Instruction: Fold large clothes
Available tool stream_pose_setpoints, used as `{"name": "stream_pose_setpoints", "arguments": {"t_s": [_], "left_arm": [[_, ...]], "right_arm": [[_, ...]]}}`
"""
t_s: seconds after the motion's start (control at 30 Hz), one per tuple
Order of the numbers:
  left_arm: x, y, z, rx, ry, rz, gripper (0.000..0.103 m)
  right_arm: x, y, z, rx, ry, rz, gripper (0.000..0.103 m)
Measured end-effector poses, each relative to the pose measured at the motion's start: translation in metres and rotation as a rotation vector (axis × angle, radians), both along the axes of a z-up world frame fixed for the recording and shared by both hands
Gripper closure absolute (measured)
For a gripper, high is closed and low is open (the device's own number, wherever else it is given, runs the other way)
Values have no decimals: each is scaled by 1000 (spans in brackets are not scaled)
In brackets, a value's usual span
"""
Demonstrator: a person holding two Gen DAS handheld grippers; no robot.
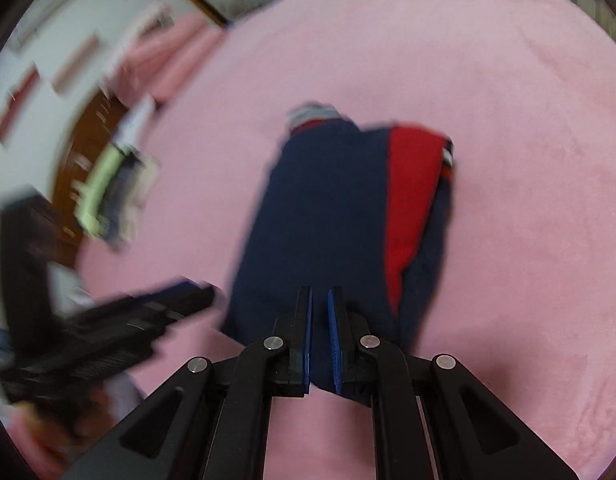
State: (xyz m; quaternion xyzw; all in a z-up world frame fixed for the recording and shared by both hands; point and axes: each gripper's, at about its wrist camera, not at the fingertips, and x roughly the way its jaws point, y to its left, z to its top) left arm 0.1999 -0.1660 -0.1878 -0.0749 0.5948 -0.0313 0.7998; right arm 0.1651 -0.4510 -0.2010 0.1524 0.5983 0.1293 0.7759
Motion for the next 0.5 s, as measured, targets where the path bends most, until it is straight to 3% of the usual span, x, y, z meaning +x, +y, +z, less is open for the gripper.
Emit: {"name": "stream_pose_setpoints", "arguments": {"t_s": [0.17,0.27,0.4,0.5], "left_arm": [[-8,4,-3,30,25,-23,67],[-12,2,-3,30,40,-50,67],[-21,0,6,51,49,-67,67],[-25,1,13,41,55,-59,67]], "right_arm": [[-18,-13,-16,-67,62,-116,92],[-27,-13,-9,-239,26,-165,63],[-44,-18,1,-180,83,-213,52],[-57,-6,12,-243,109,-185,41]]}}
